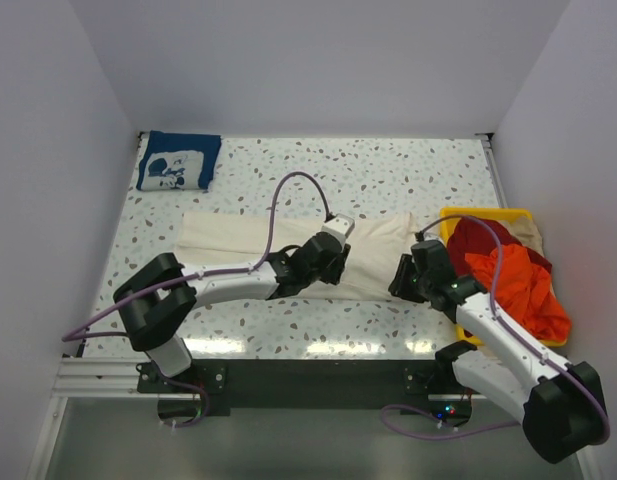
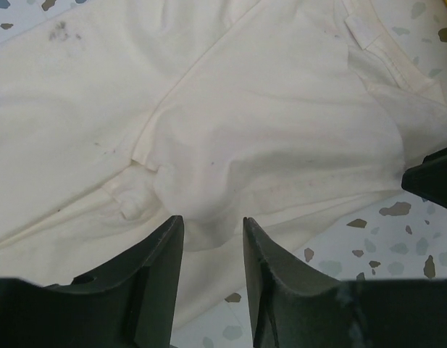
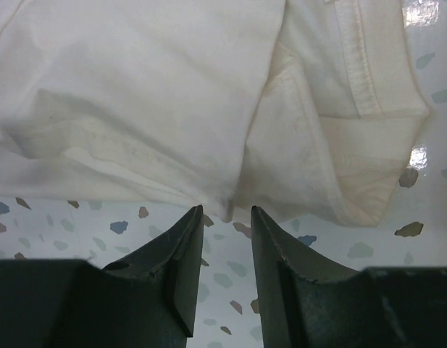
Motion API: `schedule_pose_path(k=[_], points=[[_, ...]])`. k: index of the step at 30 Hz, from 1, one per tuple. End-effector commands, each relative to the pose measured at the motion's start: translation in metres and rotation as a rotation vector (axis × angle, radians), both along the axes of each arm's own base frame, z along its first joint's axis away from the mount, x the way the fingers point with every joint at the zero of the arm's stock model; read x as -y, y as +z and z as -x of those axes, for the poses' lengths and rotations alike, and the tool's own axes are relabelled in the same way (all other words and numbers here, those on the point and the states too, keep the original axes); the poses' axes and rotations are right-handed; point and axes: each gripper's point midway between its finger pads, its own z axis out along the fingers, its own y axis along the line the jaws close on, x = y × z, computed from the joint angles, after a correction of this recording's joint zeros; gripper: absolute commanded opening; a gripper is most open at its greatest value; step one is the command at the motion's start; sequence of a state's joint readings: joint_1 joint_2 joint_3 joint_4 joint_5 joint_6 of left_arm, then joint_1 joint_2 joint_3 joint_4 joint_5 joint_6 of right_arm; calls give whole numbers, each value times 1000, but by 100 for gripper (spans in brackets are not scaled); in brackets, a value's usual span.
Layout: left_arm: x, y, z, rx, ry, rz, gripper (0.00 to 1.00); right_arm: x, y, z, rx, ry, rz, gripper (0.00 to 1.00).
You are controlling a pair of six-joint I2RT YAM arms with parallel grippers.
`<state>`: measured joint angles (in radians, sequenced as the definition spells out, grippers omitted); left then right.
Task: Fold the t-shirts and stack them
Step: Fold the tshirt
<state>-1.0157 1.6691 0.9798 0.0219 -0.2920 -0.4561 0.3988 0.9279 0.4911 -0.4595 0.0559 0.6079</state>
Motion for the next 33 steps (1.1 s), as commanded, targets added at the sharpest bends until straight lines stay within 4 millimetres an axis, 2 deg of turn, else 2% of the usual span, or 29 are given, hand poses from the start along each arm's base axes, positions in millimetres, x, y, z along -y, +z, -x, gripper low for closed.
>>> schedule_pose_path(k=[1,3,4,6,7,8,10,11,12,13,14,15,16,17,19,20,24,26,28,30,31,33], points=[[9,33,2,18,-27,85,44,-6,34,-12,72,11,-27,38],[10,51,2,29,-34,127,44,-6,51,-19,111,-6,-32,41],[9,58,-4,34,-26,144,43,-7,68,-28,151,-18,-42,43],[16,70,-10,34,-42,181,35,-3,75,-44,163,-53,-5,43],[19,71,-15,24,-51,187,27,-5,91,-57,194,-67,-6,42],[24,64,-17,13,-63,173,24,-7,82,-70,166,-77,22,42],[39,66,-22,12,-94,191,14,-8,87,-94,179,-104,25,41],[44,51,-23,-10,-105,172,12,-10,85,-108,186,-116,19,41],[51,50,-24,-15,-115,181,11,-6,68,-120,134,-141,20,41],[55,45,-26,-17,-122,184,9,-7,66,-131,133,-149,12,40],[60,28,-24,-48,-141,174,6,-7,64,-143,143,-159,5,40],[63,22,-23,-59,-153,174,5,-2,44,-150,94,-181,27,40],[67,16,-23,-65,-164,178,4,0,41,-158,90,-193,30,40],[68,-1,-20,-95,-171,162,3,1,38,-165,92,-203,26,39],[67,-17,-18,-112,-168,148,2,9,16,-174,42,-230,33,39],[67,-31,-14,-141,-175,138,0,12,9,-177,30,-236,37,39],[61,-59,-3,-195,-186,116,0,24,-21,-183,-40,-250,101,39],[60,-63,0,-203,-193,118,0,26,-34,-183,-68,-255,108,39],[59,-61,1,-202,-194,117,0,27,-38,-187,-71,-259,110,39],[61,-46,-1,-177,-200,136,2,30,-44,-191,-88,-264,126,39],[61,-38,-4,-166,-196,145,9,29,-37,-202,-69,-263,124,39],[63,-11,-11,-132,-195,186,14,27,-47,-208,-101,-252,134,39]])
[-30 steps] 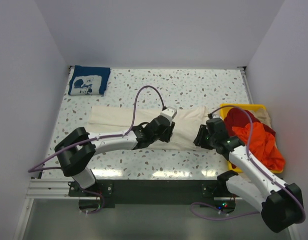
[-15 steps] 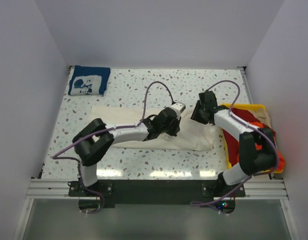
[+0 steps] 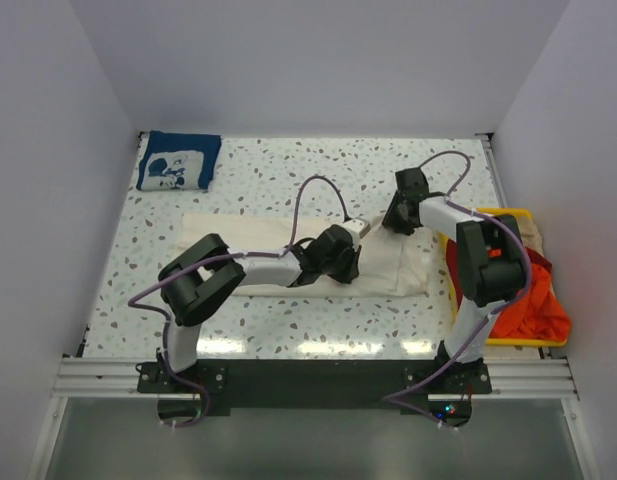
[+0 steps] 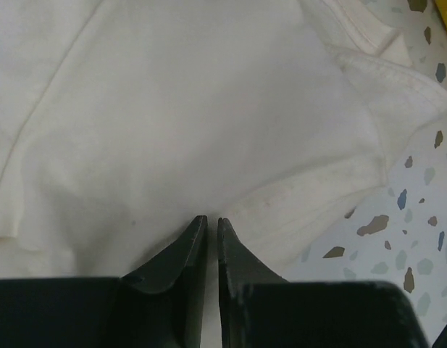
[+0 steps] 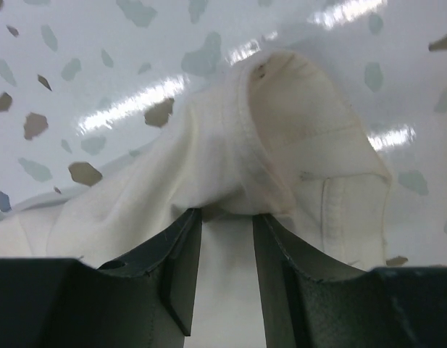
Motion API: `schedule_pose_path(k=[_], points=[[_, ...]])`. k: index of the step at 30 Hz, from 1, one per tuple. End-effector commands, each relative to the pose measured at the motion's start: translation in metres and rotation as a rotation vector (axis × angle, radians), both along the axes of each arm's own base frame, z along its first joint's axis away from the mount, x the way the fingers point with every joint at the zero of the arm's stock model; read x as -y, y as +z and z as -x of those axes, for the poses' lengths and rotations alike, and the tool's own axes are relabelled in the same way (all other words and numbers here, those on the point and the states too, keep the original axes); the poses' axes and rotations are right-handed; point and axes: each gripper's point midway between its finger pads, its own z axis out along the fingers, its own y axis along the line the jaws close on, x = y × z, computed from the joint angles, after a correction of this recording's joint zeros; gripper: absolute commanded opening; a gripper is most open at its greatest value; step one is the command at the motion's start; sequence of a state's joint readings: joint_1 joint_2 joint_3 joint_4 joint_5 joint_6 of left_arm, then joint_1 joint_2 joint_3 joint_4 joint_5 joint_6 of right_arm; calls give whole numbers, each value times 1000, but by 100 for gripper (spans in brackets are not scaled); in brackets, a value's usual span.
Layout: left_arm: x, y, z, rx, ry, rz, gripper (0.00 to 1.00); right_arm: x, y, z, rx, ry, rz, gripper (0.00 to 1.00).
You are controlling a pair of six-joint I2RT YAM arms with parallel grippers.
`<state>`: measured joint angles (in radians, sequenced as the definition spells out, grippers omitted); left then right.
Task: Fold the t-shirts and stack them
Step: Fold the tshirt
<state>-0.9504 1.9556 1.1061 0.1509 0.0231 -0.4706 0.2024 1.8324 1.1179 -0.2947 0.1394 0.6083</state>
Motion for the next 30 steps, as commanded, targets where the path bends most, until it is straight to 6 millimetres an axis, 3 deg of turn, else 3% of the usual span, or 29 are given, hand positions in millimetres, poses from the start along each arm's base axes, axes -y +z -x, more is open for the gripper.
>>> schedule_pose_path(k=[1,2,3,4,5,7,8,9,10,11,13,14,15,16,19,20,21,22,23,24,26,27,28,30], points=[[9,62,-12,61,-3,121,17,2,-5,-28,2,2,27,39],[8,81,-15,75,1,158,26,0,-8,-30,-15,7,28,39],[6,95,-21,87,10,180,29,-1,-18,-33,-39,15,31,39],[-3,102,-29,91,34,185,35,-5,-10,-46,-16,18,24,39],[-10,124,-34,117,61,213,38,-4,-11,-49,-23,20,26,39],[-35,131,-46,126,137,193,42,-4,-13,-68,-15,24,45,39],[-52,144,-55,157,214,188,42,-2,-17,-69,-46,27,59,39],[-67,138,-56,155,256,158,43,-1,-17,-75,-52,39,68,39],[-90,128,-60,137,318,105,42,-3,-14,-94,-33,45,67,40],[-106,134,-64,157,382,97,41,-4,-14,-97,-51,61,68,40],[-134,114,-64,138,439,53,40,-10,-1,-120,-24,100,70,42],[-143,114,-63,147,462,50,39,-10,6,-122,-23,106,75,42],[-153,99,-57,134,472,16,39,-11,13,-127,-4,120,80,43],[-159,96,-57,140,483,13,39,-12,25,-133,20,123,82,44],[-177,73,-47,130,503,-47,38,-11,55,-130,57,137,90,49],[-179,73,-51,150,519,-40,38,-11,79,-130,104,139,86,51],[-185,62,-48,140,525,-63,38,-12,87,-127,117,141,97,53],[-187,60,-48,143,532,-67,37,-10,91,-120,118,140,101,54],[-192,53,-48,142,544,-94,36,-10,112,-114,151,137,97,54],[-194,48,-48,140,548,-111,36,-13,120,-108,165,135,79,54],[-201,40,-49,145,567,-151,34,-17,112,-92,160,139,61,54],[-204,37,-49,147,572,-165,34,-24,128,-83,199,136,42,54],[-205,36,-49,150,573,-175,34,-26,109,-67,155,141,38,54],[-208,29,-49,149,568,-207,34,-39,100,-51,172,148,0,54]])
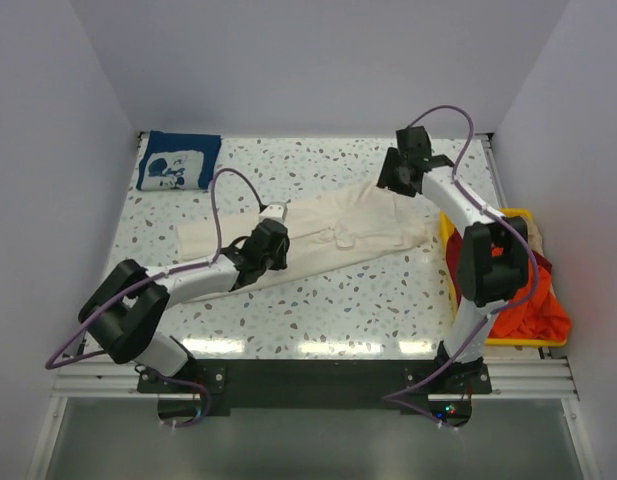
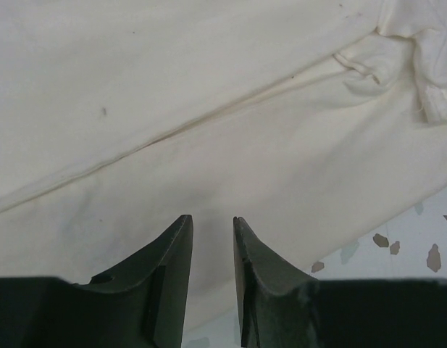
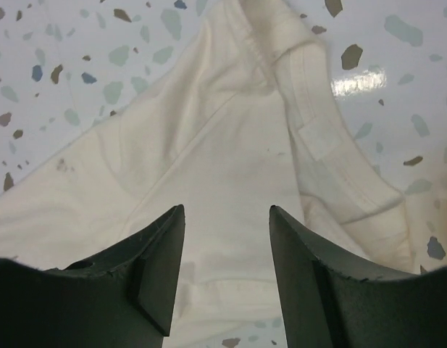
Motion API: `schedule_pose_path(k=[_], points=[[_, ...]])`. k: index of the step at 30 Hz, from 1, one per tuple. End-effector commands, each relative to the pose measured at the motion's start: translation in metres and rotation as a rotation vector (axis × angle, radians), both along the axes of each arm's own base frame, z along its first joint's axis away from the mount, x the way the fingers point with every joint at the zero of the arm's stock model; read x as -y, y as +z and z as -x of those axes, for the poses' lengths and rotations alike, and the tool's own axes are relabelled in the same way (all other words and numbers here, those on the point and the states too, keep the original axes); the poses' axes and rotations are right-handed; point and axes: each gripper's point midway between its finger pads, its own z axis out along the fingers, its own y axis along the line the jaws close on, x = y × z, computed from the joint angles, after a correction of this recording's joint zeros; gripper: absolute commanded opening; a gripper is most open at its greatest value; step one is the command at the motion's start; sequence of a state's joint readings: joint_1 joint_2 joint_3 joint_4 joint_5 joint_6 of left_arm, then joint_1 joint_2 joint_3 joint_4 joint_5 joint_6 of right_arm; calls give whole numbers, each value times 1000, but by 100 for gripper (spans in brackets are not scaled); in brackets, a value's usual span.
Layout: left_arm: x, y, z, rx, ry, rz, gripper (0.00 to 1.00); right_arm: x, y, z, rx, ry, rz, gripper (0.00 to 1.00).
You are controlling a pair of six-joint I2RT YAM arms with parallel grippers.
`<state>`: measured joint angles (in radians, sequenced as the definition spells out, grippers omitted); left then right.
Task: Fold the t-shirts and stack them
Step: Fold the tshirt
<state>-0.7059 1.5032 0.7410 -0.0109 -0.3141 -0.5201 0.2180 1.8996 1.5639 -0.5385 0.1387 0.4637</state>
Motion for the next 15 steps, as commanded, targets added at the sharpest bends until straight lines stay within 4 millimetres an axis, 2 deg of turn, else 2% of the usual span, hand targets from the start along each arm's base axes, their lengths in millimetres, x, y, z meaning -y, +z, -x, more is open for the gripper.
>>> schedule_pose_path(k=[1,3,4,7,11,15], points=[[-8,2,-12,47,38,-39,33,-24,-7,28,18,19,-61,54],[-10,-6,-12,32,36,-64,33,-34,-14,34,23,27,-78,53],[-11,-9,-11,26,36,-73,32,-34,-28,43,-5,25,-69,53],[-13,-23,-6,-5,25,-92,29,-35,-48,51,-38,18,-72,52],[-10,-32,6,-34,7,-87,26,-32,-76,62,-109,22,-53,52],[3,-36,21,-43,-36,-105,24,-22,-93,67,-154,16,1,52]])
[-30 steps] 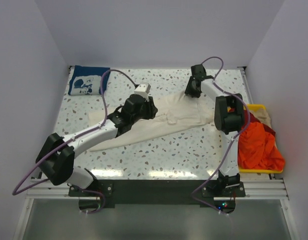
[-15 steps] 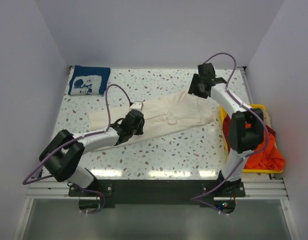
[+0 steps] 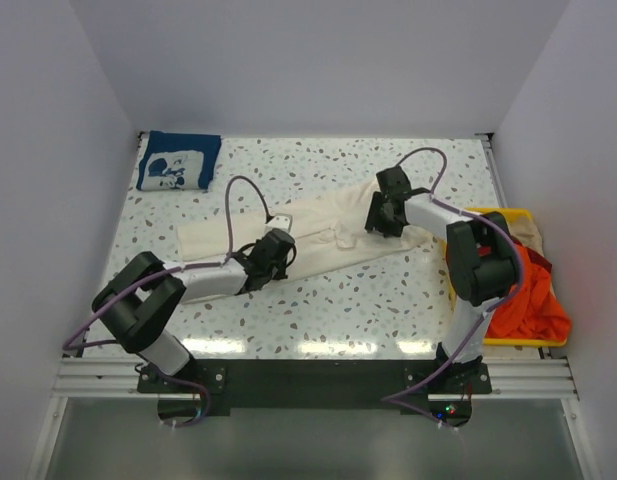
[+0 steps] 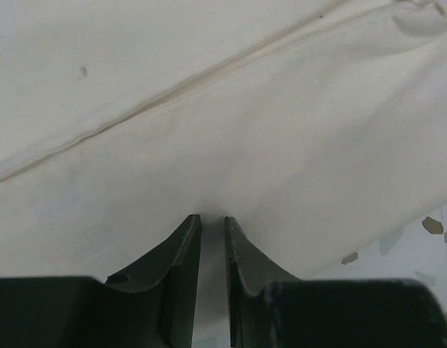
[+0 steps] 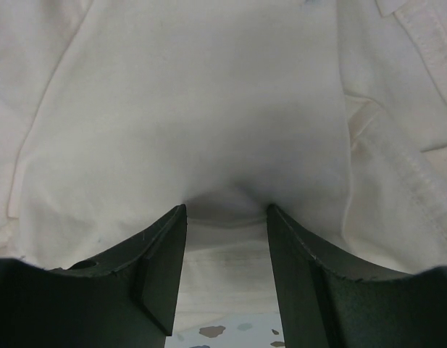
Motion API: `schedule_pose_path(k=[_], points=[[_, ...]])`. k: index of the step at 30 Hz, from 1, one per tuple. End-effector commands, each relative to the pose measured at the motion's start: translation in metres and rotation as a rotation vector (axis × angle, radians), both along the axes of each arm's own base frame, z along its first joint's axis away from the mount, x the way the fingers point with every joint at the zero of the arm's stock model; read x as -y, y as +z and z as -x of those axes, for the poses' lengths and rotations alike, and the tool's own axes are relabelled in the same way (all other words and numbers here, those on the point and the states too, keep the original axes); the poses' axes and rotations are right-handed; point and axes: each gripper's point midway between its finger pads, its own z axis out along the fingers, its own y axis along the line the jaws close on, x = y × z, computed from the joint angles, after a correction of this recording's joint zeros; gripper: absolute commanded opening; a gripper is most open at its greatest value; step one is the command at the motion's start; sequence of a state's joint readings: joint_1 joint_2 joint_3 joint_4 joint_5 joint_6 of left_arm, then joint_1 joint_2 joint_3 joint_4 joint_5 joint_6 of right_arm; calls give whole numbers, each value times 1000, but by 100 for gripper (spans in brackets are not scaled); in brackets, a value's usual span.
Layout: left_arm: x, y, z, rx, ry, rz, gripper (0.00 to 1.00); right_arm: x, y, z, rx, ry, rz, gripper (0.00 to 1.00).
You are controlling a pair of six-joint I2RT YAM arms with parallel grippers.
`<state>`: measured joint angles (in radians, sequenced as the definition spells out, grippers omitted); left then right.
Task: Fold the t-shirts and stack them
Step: Fold the tshirt
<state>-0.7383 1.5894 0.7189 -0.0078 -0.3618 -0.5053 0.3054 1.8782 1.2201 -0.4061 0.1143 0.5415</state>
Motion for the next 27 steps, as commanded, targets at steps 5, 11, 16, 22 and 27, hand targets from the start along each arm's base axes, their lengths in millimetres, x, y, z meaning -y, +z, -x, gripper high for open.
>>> schedule_pose_path(k=[5,11,16,22,27], points=[[35,-10,35,-41,-106,-5,24,20,-6,-14,-2,-33,86,52],[87,-9,45,-74,-202,113,23,33,-17,-40,-52,-27,167,52],[144,0,28,-88,-268,233,23,21,-9,-97,-22,18,185,53],[222,54,-7,-55,-358,406,30,-11,-24,-153,-35,129,136,54],[192,92,-49,25,-303,394,36,-47,-12,-180,53,204,21,65]])
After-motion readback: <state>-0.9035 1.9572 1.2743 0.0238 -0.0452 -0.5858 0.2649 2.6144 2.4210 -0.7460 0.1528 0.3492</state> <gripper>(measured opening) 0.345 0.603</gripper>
